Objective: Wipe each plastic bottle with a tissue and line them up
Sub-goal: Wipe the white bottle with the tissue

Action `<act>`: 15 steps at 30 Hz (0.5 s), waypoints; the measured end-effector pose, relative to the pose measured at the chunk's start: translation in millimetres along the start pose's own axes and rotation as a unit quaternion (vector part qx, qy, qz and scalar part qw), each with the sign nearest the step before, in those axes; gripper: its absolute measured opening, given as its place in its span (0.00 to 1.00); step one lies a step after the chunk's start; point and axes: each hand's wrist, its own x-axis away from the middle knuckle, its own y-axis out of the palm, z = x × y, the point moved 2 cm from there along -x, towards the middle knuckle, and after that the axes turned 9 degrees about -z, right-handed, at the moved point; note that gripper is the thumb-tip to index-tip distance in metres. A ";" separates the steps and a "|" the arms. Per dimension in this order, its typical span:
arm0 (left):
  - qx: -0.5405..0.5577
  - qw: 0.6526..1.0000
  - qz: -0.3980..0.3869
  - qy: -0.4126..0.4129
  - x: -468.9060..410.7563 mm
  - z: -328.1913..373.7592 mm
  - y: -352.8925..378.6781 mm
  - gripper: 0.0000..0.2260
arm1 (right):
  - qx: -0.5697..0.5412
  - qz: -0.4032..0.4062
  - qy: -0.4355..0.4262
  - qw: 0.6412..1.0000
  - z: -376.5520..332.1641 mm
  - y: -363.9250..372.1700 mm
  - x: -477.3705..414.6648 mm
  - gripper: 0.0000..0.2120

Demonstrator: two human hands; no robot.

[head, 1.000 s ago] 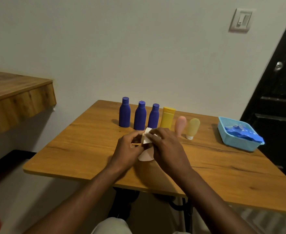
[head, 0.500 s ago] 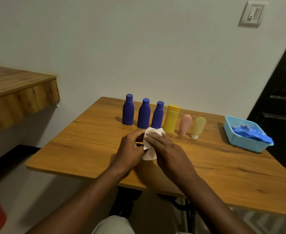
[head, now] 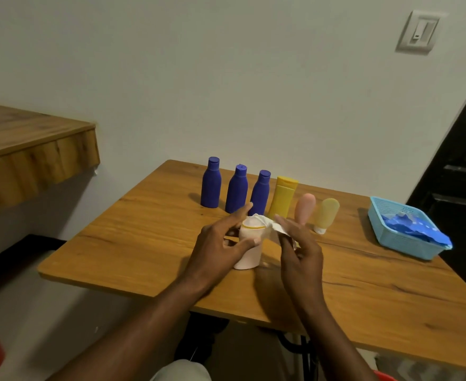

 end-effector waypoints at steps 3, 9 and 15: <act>-0.036 0.999 -0.001 0.017 0.9 5.1 -0.2 0.25 | -0.112 0.012 0.076 0.991 -4.7 8.0 4.0 0.14; -0.039 0.999 -0.002 0.015 -2.3 13.2 -1.9 0.18 | -0.149 -0.063 0.125 0.979 -5.4 39.1 38.1 0.19; -0.064 0.997 0.000 0.034 -11.7 17.8 -5.6 0.14 | -0.151 -0.045 0.152 0.976 -12.4 26.4 27.4 0.16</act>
